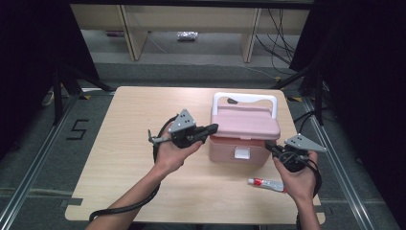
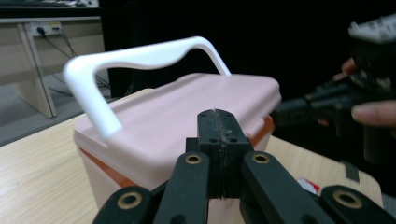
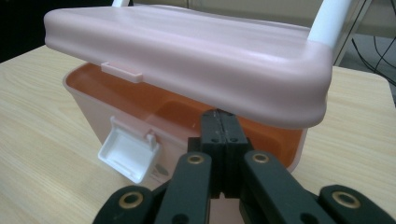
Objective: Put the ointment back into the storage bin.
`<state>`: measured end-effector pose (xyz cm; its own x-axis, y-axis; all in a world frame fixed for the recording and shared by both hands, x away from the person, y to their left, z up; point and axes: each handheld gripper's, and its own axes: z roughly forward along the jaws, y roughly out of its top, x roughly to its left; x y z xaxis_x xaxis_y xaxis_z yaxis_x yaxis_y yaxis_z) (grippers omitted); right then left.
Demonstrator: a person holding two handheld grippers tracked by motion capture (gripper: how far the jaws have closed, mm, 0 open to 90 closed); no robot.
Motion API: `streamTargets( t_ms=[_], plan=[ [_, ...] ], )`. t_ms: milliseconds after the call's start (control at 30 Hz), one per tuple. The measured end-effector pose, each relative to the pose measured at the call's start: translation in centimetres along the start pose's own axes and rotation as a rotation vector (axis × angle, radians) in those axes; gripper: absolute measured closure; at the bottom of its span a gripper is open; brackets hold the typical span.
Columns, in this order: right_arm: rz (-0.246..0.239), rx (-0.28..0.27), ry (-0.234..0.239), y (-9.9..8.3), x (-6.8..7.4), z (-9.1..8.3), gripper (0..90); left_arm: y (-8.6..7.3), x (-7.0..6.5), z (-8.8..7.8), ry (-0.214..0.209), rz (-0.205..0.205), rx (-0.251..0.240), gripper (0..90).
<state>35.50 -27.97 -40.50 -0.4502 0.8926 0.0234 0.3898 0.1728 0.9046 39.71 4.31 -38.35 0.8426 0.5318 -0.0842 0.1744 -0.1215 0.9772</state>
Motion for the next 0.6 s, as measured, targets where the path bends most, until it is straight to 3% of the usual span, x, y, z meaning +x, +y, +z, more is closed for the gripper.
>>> streamTargets(
  t_ms=[67,100,233,300,367,533,600],
  plan=[
    [0.027,0.022,0.009,0.1,0.2,-0.2,90.0,-0.7,-0.4,0.2,-0.010,0.015,0.005,89.9],
    [-0.008,0.004,0.003,0.2,0.0,-0.1,90.0,-1.0,-0.6,0.3,-0.012,0.021,0.009,90.0],
    [-0.007,-0.010,-0.009,0.3,0.0,0.0,90.0,-2.1,-1.5,0.9,-0.041,0.048,0.021,89.9],
    [0.038,0.026,0.012,0.4,0.3,-0.3,90.0,-2.5,-1.9,1.3,-0.054,0.074,0.027,89.9],
    [-0.009,0.008,0.001,0.5,-0.1,-0.1,90.0,-2.9,-2.4,1.9,-0.068,0.090,0.028,89.9],
    [-0.006,-0.017,-0.011,0.6,0.0,-0.1,90.0,-3.7,-3.3,3.3,-0.098,0.119,0.033,89.9],
    [0.042,0.002,-0.004,0.6,0.4,-0.1,90.0,-3.9,-3.6,3.9,-0.104,0.130,0.036,89.9]
  ],
)
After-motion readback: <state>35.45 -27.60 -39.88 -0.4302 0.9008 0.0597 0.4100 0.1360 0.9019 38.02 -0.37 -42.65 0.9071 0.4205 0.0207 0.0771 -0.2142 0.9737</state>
